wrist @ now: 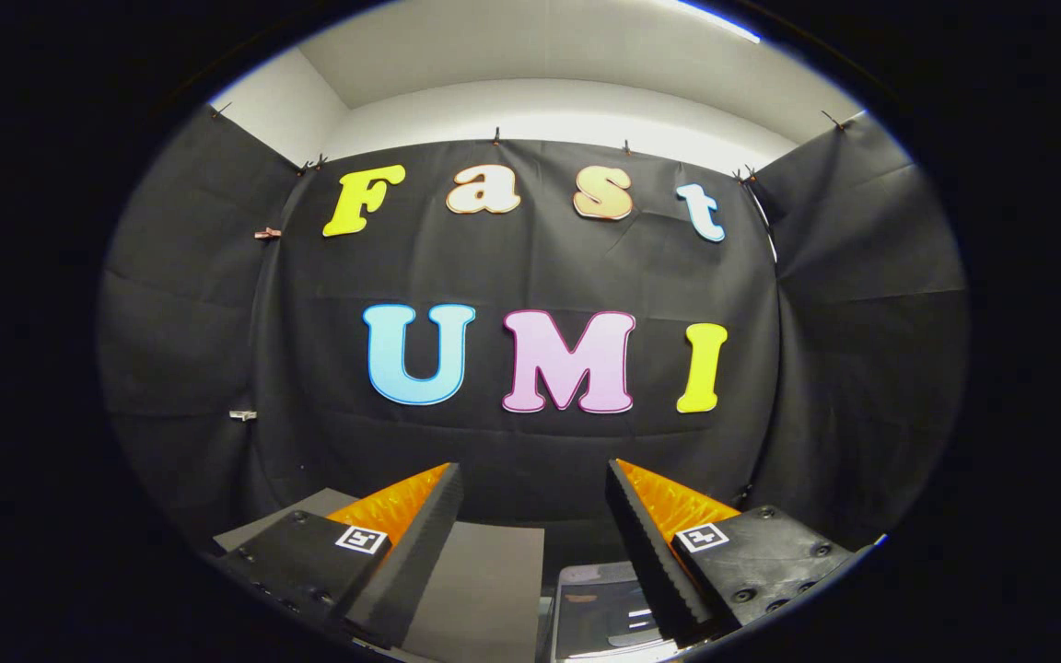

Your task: Put the clothes into the washing machine and then close the washing machine lid.

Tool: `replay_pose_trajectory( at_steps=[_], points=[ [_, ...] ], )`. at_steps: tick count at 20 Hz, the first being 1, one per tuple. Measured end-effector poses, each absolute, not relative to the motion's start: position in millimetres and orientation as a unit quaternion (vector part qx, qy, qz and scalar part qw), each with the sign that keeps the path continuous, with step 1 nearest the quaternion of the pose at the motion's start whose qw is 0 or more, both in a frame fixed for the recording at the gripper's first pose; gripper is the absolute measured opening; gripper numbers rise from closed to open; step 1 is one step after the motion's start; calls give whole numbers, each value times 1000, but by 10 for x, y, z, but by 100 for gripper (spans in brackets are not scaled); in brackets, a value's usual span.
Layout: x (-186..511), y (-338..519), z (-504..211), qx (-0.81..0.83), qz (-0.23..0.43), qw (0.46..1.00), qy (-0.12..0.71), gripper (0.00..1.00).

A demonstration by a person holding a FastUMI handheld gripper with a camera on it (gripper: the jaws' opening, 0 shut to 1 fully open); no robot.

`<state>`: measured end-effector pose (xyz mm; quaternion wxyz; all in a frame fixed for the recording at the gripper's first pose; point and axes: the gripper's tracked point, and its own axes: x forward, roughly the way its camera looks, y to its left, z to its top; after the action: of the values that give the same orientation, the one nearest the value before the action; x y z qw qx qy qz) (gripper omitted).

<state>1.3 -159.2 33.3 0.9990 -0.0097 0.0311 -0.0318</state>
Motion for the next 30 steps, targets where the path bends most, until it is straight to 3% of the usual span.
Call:
replay_pose_trajectory(
  at_steps=[30],
  points=[
    [41,-1296,291,-19,3,999,27,98]
  ],
)
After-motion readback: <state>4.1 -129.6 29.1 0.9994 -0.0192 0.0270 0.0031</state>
